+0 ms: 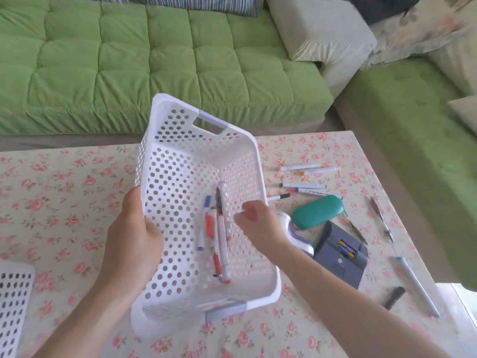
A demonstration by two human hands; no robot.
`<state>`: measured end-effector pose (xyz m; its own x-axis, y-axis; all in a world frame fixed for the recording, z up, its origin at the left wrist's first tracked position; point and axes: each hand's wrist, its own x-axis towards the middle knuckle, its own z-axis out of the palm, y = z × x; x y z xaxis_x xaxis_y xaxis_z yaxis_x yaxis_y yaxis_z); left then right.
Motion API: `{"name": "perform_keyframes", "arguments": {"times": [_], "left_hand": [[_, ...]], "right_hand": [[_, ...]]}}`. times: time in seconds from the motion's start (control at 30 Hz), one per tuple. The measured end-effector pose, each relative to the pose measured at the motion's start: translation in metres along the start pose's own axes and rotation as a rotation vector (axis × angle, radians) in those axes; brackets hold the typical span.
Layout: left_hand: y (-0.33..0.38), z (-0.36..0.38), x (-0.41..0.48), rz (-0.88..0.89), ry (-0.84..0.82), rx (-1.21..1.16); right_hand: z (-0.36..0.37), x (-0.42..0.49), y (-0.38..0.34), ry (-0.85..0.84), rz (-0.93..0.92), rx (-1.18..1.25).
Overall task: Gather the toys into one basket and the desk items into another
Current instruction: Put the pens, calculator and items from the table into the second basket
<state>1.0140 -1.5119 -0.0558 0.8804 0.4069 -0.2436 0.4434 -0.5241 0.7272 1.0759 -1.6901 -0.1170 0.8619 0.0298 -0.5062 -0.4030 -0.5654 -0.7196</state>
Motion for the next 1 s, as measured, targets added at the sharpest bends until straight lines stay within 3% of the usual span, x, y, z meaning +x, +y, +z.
{"name": "perform_keyframes", "arguments": {"times": [0.1,0.17,0.33,0.43,0.63,0.73,0.9,1.0], "left_hand": [[0.009,0.010,-0.003,-0.024,0.029,0.010],[0.013,0.016,-0.006,-0.027,0.042,0.021],[0.021,0.029,-0.013,-0.094,0.115,0.051],[0.024,0.041,-0.018,-0.109,0.154,0.049],[0.029,0.055,-0.025,-0.121,0.208,0.054],[0.027,0.053,-0.029,-0.136,0.208,0.065],[0.029,0.051,-0.027,-0.144,0.216,0.029],[0.037,0.053,-0.025,-0.138,0.189,0.031]], "right_hand": [[-0.038,0.011,0.028,0.223,-0.134,-0.133],[-0.062,0.023,0.057,0.252,-0.099,-0.225],[-0.086,0.044,0.139,-0.087,0.022,-0.737],[-0.082,0.050,0.162,-0.177,0.010,-0.831],[-0.088,0.058,0.166,-0.215,-0.094,-0.788],[-0.096,0.051,0.151,-0.242,-0.108,-0.556],[-0.099,0.047,0.109,-0.032,-0.122,-0.256],[-0.096,0.031,0.078,-0.001,-0.228,-0.169]]}}
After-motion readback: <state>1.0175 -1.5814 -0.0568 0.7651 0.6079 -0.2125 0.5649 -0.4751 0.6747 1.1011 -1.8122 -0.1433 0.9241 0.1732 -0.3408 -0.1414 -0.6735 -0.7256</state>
